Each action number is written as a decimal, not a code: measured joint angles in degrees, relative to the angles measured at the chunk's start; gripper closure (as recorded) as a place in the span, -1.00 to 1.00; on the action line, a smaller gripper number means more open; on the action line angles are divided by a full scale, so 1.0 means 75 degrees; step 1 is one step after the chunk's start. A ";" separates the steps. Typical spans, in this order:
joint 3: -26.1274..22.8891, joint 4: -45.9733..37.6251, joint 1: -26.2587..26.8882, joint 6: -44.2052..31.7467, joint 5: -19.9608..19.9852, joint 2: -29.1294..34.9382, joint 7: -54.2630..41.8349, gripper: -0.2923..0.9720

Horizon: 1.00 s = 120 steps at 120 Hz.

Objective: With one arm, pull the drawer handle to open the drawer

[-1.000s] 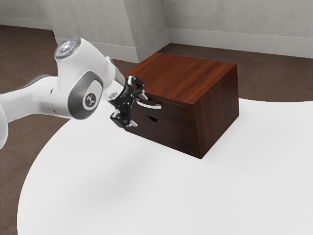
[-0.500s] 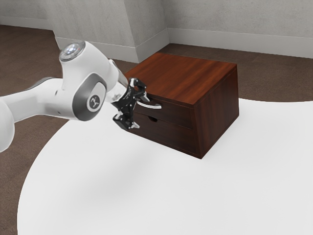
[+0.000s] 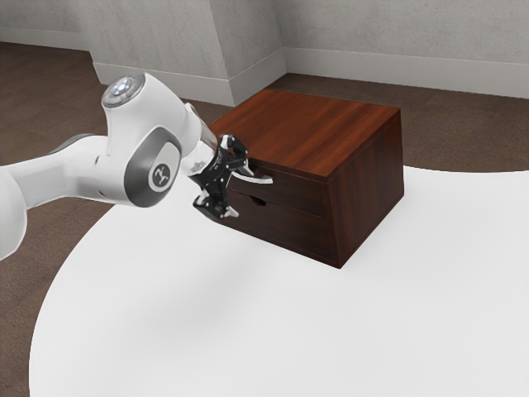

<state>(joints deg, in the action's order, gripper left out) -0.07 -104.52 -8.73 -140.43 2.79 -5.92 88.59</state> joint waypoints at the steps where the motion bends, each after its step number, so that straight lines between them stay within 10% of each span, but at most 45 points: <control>1: 0.0000 0.0000 0.0000 -0.0001 0.0000 0.0002 0.0000 -0.39; 60: 0.0018 -0.0001 -0.0030 0.0032 -0.0041 0.0176 -0.0081 0.52; 120: 0.0057 -0.0626 -0.0041 0.0156 -0.0055 0.0771 -0.0132 0.69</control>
<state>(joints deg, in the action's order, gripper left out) 0.36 -109.22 -9.04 -139.26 2.38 -0.13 87.60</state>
